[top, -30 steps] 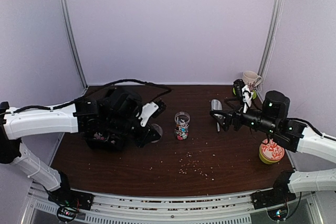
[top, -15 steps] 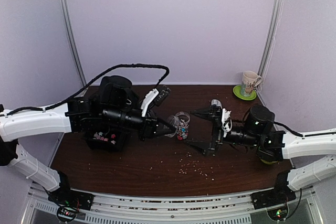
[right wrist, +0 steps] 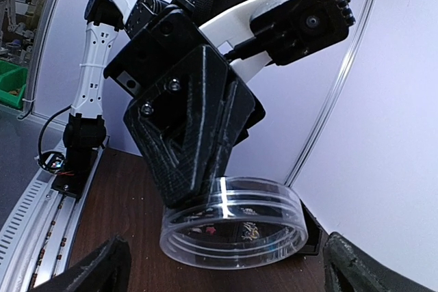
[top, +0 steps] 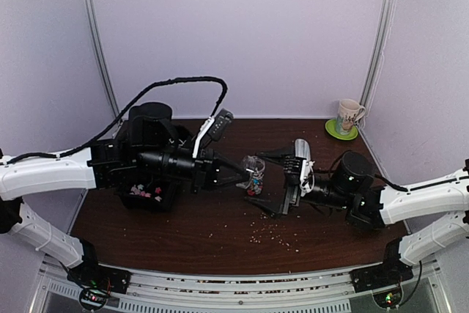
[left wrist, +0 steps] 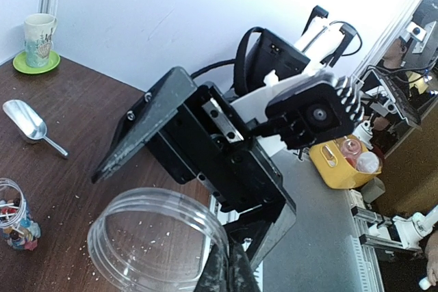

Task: Pack the candies
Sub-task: Pick up the bottle lid at the center of the board, then pass from the left arm to the right

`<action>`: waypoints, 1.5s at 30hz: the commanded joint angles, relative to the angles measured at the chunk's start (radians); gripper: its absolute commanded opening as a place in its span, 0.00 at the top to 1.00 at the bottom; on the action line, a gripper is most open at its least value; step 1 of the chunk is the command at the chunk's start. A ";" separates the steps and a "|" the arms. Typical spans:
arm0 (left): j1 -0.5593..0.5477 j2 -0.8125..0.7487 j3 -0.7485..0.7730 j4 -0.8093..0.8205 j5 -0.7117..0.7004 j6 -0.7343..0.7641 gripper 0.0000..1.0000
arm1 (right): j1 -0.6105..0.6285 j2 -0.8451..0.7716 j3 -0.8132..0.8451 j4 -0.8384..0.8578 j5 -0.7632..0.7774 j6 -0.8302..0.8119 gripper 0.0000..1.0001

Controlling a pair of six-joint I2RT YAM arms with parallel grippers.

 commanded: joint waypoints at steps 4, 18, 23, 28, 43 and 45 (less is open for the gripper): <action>0.003 -0.015 -0.015 0.105 0.047 -0.026 1.00 | 0.015 0.011 0.023 0.088 0.072 -0.012 0.04; 0.005 -0.026 -0.040 0.153 0.061 -0.051 1.00 | 0.016 0.022 0.016 0.113 0.012 -0.027 0.21; 0.004 -0.029 -0.043 0.156 0.059 -0.052 1.00 | 0.016 0.025 0.017 0.113 0.011 -0.025 0.21; 0.005 -0.033 -0.043 0.160 0.057 -0.054 1.00 | 0.017 0.030 0.021 0.098 0.018 -0.031 0.18; 0.005 -0.031 -0.046 0.157 0.053 -0.054 1.00 | 0.021 0.039 0.037 0.085 0.032 -0.028 0.35; 0.005 -0.033 -0.047 0.158 0.053 -0.055 1.00 | 0.020 0.037 0.035 0.086 0.034 -0.028 0.35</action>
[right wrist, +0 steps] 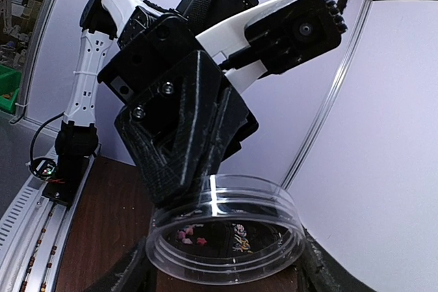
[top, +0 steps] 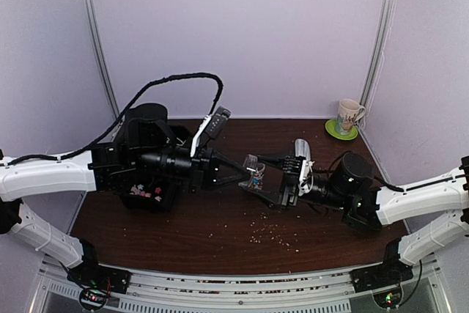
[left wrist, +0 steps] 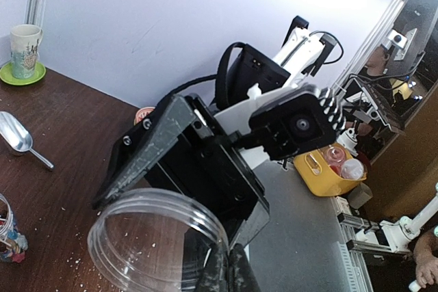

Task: Pack the candies
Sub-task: Pass from the left arm to the right

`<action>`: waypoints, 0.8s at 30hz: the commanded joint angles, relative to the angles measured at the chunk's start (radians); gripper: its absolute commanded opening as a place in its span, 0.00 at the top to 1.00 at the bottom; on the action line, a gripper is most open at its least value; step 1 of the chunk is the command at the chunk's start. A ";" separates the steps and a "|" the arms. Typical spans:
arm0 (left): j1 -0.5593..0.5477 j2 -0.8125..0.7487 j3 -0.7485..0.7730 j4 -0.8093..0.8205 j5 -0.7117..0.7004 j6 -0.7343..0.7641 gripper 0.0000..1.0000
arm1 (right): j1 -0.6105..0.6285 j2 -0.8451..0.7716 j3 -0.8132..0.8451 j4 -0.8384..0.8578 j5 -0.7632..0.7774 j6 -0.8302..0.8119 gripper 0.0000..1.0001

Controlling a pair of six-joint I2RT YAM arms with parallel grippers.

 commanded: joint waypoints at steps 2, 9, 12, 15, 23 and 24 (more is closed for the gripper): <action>0.005 -0.027 -0.013 0.053 0.003 -0.002 1.00 | 0.005 0.001 0.025 0.009 0.007 0.000 0.35; 0.011 -0.046 -0.026 0.052 -0.013 -0.004 0.82 | 0.005 -0.020 0.027 -0.013 0.008 0.013 0.36; 0.019 -0.062 -0.036 0.043 -0.022 -0.002 0.65 | 0.006 -0.032 0.042 -0.063 0.012 0.024 0.38; 0.027 -0.088 -0.051 0.031 -0.040 0.002 0.52 | 0.004 -0.044 0.045 -0.095 0.024 0.036 0.38; 0.054 -0.191 -0.102 -0.136 -0.260 0.119 0.20 | -0.009 -0.109 0.084 -0.291 0.104 0.079 0.38; 0.065 -0.196 -0.117 -0.144 -0.290 0.128 0.18 | -0.008 -0.120 0.089 -0.321 0.119 0.084 0.38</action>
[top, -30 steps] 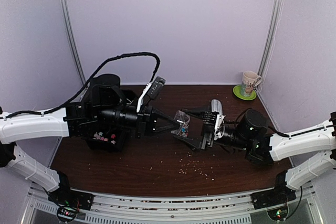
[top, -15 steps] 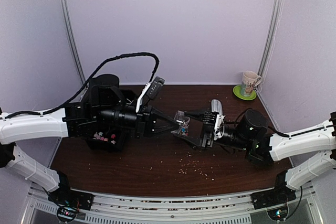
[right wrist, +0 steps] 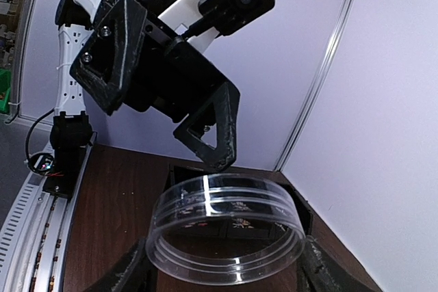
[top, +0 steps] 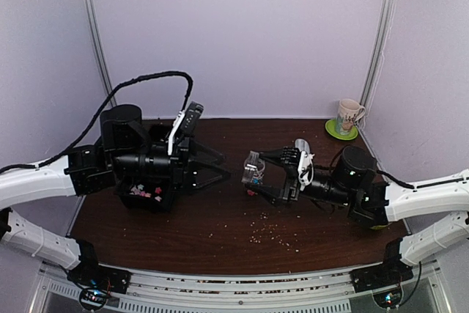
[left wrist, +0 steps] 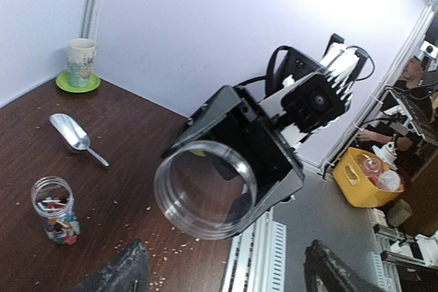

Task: Pack the candies
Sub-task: Pass from the left arm to the right, then hold the packing bottle at the center of the board.

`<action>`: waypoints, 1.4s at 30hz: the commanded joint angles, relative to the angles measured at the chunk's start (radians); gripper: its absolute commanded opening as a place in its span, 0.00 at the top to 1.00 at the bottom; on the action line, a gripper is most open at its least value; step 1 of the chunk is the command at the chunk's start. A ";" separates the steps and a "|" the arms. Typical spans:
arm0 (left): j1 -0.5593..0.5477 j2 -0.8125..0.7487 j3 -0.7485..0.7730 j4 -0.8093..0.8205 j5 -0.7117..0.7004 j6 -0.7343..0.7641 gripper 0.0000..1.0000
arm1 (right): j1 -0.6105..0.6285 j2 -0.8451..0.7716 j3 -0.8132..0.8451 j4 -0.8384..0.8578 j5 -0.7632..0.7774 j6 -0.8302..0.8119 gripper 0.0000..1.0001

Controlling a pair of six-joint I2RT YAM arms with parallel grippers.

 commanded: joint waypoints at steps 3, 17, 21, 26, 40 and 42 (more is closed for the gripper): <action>0.076 -0.047 -0.110 -0.016 -0.190 0.057 0.13 | -0.013 -0.090 0.052 -0.207 0.101 0.050 0.38; 0.165 0.259 -0.138 0.190 -0.273 0.093 0.08 | -0.032 -0.184 0.057 -0.392 0.157 0.097 0.38; 0.171 0.357 -0.127 0.257 -0.265 0.146 0.07 | -0.038 -0.200 0.075 -0.434 0.171 0.108 0.38; 0.182 0.450 -0.184 0.465 -0.295 0.194 0.07 | -0.043 -0.215 0.094 -0.491 0.198 0.121 0.38; 0.202 0.765 -0.253 1.032 -0.293 0.269 0.03 | -0.051 -0.266 0.150 -0.651 0.275 0.176 0.37; 0.202 0.807 -0.242 1.078 -0.286 0.276 0.03 | -0.052 -0.267 0.156 -0.670 0.290 0.182 0.37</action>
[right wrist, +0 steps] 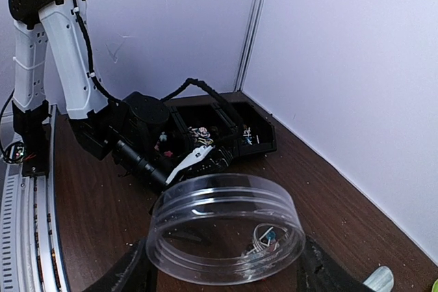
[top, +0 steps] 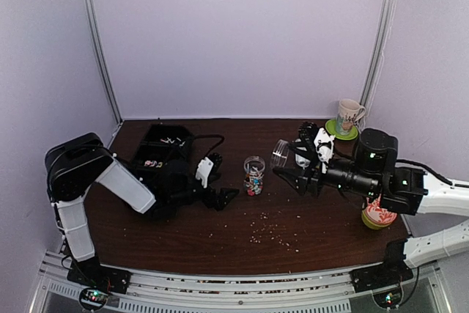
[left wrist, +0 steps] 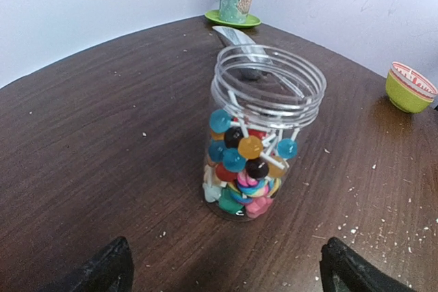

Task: Pack the candies
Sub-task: Hold the packing bottle at the center of the board.

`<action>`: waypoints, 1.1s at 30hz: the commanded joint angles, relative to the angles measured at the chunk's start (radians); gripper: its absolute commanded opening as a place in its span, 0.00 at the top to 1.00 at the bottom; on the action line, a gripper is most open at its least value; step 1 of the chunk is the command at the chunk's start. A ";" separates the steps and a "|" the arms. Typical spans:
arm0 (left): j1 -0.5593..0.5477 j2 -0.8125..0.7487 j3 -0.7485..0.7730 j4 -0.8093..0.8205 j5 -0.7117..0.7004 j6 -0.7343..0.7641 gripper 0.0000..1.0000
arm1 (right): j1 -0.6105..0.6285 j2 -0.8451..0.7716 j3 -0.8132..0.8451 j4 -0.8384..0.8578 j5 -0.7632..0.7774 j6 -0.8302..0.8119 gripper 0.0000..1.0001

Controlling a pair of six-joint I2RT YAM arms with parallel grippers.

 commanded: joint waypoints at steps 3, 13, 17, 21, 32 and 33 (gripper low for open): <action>0.007 0.138 0.061 0.280 0.054 0.051 0.03 | -0.009 -0.018 0.045 -0.083 0.052 0.038 0.37; 0.007 0.292 0.213 0.278 0.133 0.066 0.02 | -0.015 -0.041 0.106 -0.243 0.104 0.081 0.37; 0.007 0.333 0.272 0.251 0.181 0.077 0.04 | -0.017 -0.057 0.113 -0.276 0.111 0.096 0.37; 0.006 0.372 0.322 0.240 0.236 0.070 0.07 | -0.019 -0.065 0.121 -0.312 0.128 0.109 0.37; 0.007 0.396 0.416 0.114 0.307 0.087 0.24 | -0.027 -0.029 0.198 -0.429 0.179 0.123 0.37; 0.007 0.392 0.409 0.118 0.308 0.088 0.25 | -0.030 -0.022 0.208 -0.442 0.184 0.126 0.37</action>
